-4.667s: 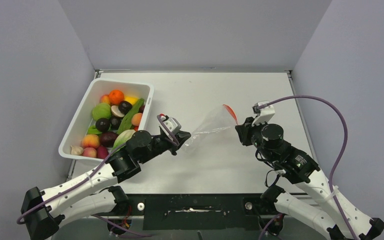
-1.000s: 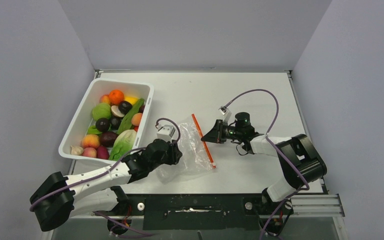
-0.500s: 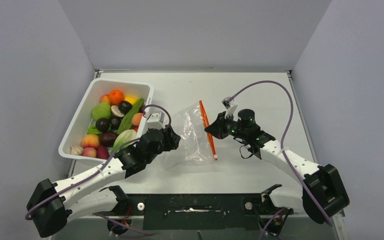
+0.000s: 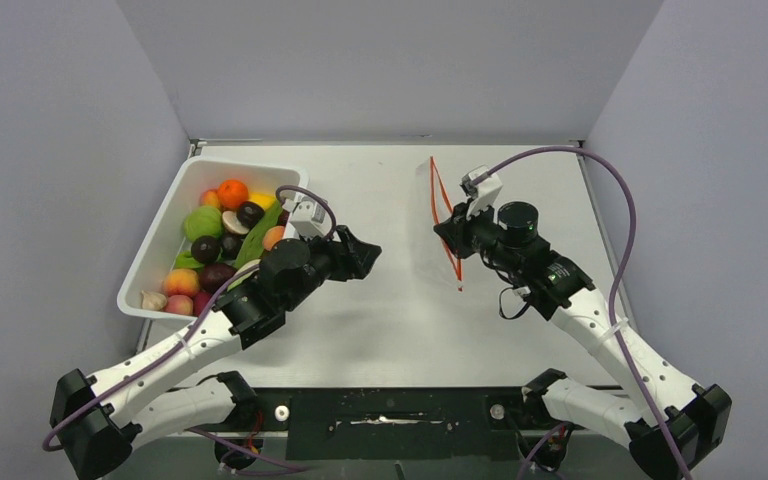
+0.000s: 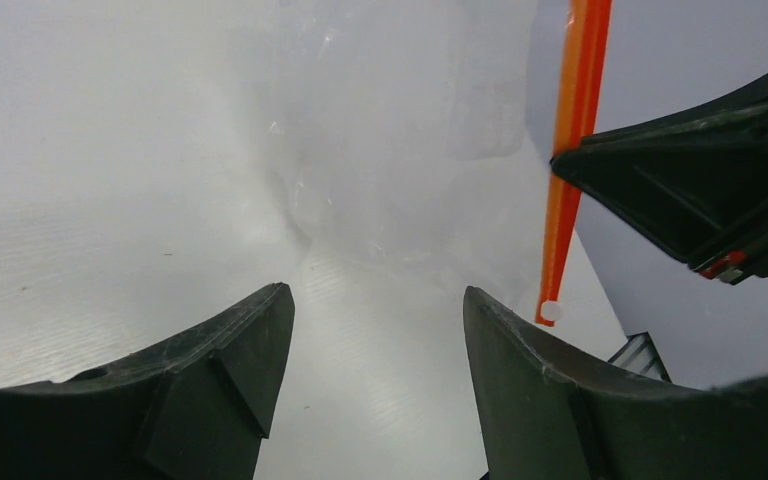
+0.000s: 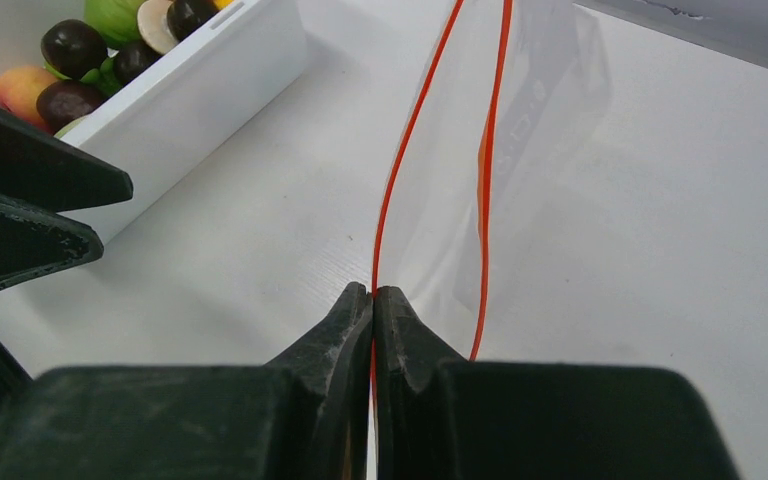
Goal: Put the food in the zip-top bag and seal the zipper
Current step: Pick up the zipper food storage bag at the center of the board, then open the zipper of the food storage bag at the center of the board.
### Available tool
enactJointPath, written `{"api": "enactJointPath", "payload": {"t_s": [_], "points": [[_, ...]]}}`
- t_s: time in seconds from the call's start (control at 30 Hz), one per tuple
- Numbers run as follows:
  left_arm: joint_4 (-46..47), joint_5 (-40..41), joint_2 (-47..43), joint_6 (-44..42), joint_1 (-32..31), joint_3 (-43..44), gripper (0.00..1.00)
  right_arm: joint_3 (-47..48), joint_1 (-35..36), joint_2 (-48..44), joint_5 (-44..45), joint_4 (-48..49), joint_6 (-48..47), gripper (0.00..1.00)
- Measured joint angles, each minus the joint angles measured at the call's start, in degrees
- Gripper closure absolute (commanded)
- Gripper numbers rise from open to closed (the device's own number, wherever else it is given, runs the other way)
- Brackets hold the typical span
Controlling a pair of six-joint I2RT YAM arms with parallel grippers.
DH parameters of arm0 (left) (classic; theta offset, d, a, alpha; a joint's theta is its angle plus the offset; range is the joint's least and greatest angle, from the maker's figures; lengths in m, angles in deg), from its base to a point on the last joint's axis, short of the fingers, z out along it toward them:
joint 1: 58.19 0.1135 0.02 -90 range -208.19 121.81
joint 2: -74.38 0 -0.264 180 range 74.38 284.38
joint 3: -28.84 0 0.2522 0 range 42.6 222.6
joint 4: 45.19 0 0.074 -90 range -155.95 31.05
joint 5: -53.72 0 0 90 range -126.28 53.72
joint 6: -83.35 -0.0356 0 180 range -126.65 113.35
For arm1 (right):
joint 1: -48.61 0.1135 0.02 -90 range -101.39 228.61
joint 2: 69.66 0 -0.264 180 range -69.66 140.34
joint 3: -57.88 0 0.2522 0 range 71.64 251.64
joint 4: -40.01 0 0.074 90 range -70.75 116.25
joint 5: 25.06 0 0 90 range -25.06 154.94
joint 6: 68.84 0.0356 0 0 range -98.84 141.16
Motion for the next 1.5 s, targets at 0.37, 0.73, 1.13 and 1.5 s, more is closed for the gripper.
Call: {"api": "enactJointPath", "payload": {"t_s": [0.37, 0.73, 1.13, 1.5], "points": [[6.8, -4.0, 5.6, -0.4, 0.7, 3.1, 0.38, -0.3, 11.5, 6.9, 3.9, 1.4, 2.7, 1.00], [9.1, -2.2, 6.9, -0.1, 2.7, 3.1, 0.50, -1.3, 16.3, 9.6, 6.4, 4.8, 5.3, 1.00], [9.6, -0.9, 7.2, 1.0, 3.0, 0.9, 0.54, -1.4, 16.7, 9.6, 8.0, 5.9, 6.2, 1.00], [11.9, -2.2, 10.5, 2.0, 3.3, 0.8, 0.64, -1.5, 18.1, 10.7, 8.0, 7.2, 6.3, 1.00]]}}
